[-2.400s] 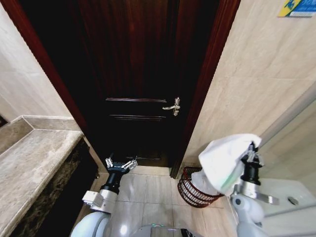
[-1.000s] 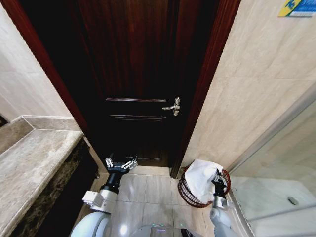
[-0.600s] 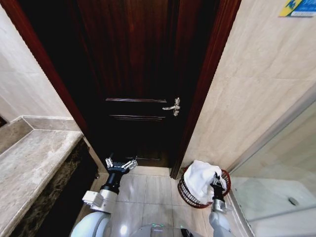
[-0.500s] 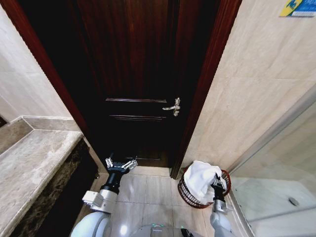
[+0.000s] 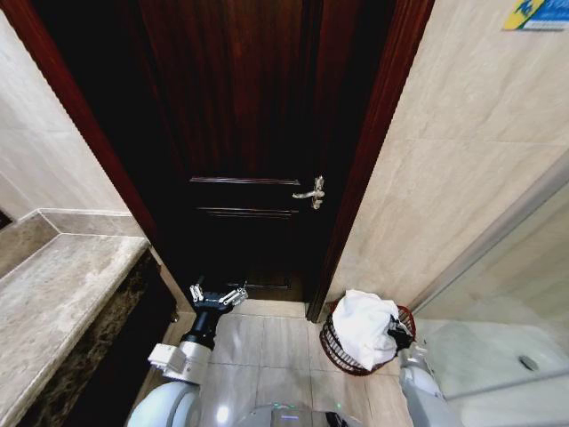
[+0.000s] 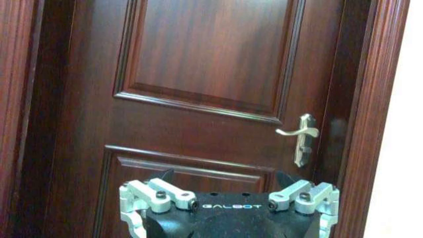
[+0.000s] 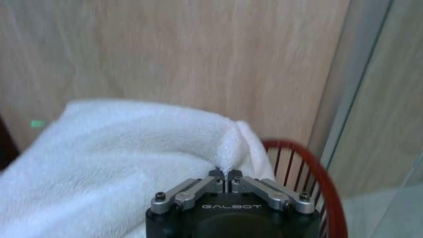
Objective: Discard the used towel into the hamper.
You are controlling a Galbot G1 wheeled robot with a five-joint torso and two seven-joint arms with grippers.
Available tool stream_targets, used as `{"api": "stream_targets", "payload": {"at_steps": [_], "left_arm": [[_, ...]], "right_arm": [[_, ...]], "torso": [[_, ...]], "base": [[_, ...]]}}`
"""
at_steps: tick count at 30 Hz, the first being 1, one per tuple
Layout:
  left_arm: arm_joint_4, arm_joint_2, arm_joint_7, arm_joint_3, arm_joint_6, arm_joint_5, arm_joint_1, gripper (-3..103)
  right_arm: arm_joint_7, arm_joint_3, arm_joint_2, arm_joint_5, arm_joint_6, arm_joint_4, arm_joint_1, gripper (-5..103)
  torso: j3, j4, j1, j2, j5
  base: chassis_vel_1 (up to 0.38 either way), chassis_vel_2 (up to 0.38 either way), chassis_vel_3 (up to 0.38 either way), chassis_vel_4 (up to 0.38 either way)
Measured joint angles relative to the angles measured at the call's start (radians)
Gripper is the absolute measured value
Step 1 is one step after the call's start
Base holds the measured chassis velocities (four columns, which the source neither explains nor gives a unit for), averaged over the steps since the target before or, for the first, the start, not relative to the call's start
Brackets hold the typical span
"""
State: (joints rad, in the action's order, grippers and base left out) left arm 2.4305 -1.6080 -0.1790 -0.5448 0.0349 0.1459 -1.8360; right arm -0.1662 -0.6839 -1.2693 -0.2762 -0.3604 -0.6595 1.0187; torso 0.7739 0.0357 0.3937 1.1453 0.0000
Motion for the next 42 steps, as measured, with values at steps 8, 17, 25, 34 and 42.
{"api": "stream_targets", "payload": {"at_steps": [8, 17, 25, 34, 42], "left_arm": [[0.000, 0.000, 0.000, 0.000, 0.000, 0.000, 0.000, 100], [0.000, 0.000, 0.000, 0.000, 0.000, 0.000, 0.000, 100], [0.000, 0.000, 0.000, 0.000, 0.000, 0.000, 0.000, 100], [0.000, 0.000, 0.000, 0.000, 0.000, 0.000, 0.000, 100], [0.000, 0.000, 0.000, 0.000, 0.000, 0.000, 0.000, 100]], "right_arm": [[-0.058, 0.009, -0.006, 0.010, 0.022, 0.203, -0.118, 2], [-0.055, 0.013, 0.003, 0.110, 0.178, 0.363, -0.304, 2], [-0.022, -0.001, 0.010, 0.351, 0.332, 0.462, -0.414, 2], [-0.054, -0.008, 0.011, 0.173, 0.423, 0.156, -0.231, 20], [-0.103, -0.027, 0.041, -0.011, 0.503, -0.267, 0.018, 48]], "torso": [[0.000, 0.0000, 0.000, 0.000, -0.0002], [0.000, 0.0002, 0.000, 0.000, 0.0001], [0.000, 0.0000, 0.000, 0.000, -0.0003], [0.000, 0.0000, 0.000, 0.000, 0.0002], [0.000, 0.0000, 0.000, 0.000, 0.0000]], "base": [[0.000, 0.000, 0.000, 0.000], [0.000, 0.000, 0.000, 0.000], [0.000, 0.000, 0.000, 0.000], [0.000, 0.000, 0.000, 0.000], [0.000, 0.000, 0.000, 0.000]]}}
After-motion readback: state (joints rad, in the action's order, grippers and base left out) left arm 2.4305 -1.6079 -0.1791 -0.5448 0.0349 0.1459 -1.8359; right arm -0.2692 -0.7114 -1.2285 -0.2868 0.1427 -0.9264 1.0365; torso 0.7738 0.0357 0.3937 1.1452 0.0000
